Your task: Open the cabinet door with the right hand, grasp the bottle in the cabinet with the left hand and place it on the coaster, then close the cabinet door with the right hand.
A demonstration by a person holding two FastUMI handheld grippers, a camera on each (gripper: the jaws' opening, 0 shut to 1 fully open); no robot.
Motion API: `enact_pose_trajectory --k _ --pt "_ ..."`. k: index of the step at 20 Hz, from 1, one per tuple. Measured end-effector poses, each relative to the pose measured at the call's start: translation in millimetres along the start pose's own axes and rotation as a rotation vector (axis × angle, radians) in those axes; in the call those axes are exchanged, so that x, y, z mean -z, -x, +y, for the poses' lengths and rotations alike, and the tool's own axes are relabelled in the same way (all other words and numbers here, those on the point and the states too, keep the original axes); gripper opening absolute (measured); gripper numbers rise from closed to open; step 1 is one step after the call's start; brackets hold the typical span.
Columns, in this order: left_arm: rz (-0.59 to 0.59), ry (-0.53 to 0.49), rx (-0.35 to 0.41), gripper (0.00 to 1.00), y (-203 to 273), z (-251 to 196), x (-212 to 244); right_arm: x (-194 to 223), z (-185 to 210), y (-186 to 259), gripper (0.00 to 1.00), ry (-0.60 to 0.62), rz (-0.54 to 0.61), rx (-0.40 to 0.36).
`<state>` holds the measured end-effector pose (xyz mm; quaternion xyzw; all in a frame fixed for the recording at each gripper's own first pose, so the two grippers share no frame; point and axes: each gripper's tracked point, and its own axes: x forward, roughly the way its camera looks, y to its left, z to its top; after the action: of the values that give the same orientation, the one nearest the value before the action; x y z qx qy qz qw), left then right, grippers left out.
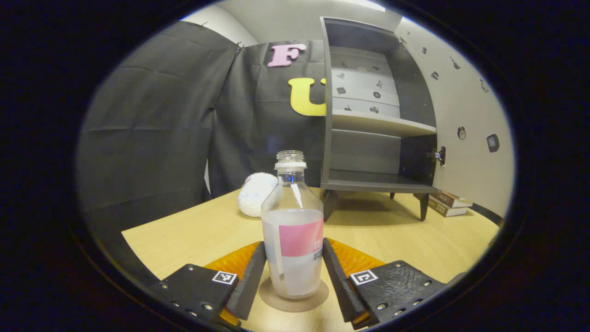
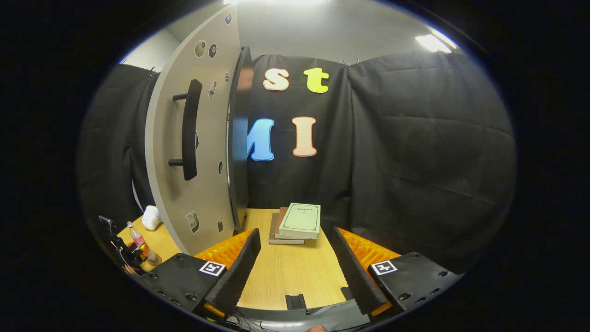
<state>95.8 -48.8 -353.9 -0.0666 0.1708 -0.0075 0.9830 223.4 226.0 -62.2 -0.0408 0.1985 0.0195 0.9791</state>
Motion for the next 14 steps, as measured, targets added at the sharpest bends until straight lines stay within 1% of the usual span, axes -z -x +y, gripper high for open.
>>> enact_pose_trajectory --k 3,8,9,10,11,12,13,14 --pt "-0.004 -0.010 -0.013 0.75 7.1 1.2 4.2 -3.3 1.8 -3.2 0.99 -0.010 -0.007 -0.009" --pt "0.019 -0.033 -0.005 0.75 11.5 -5.5 10.8 -3.6 3.6 -7.6 0.99 -0.015 -0.005 -0.021" --pt "0.017 -0.034 -0.007 0.77 14.7 -7.0 9.8 -3.1 3.6 -7.7 0.98 -0.014 -0.006 -0.023" --pt "0.009 -0.040 -0.017 0.84 15.5 -4.7 6.7 -3.9 4.6 -7.9 0.99 -0.012 -0.008 -0.026" --pt "0.003 -0.051 -0.030 0.82 17.9 -1.6 4.5 -3.6 5.4 -8.3 0.99 -0.011 -0.009 -0.028" --pt "0.004 -0.053 -0.027 0.82 19.8 -1.9 1.4 -4.2 6.0 -8.3 0.99 -0.009 -0.012 -0.031" --pt "0.000 -0.050 -0.022 0.80 19.0 -4.1 -1.9 -5.2 6.7 -8.1 0.99 -0.008 -0.014 -0.033" --pt "-0.006 -0.050 -0.021 0.84 22.1 -4.0 -7.6 -6.6 7.4 -8.0 0.99 -0.007 -0.017 -0.037"
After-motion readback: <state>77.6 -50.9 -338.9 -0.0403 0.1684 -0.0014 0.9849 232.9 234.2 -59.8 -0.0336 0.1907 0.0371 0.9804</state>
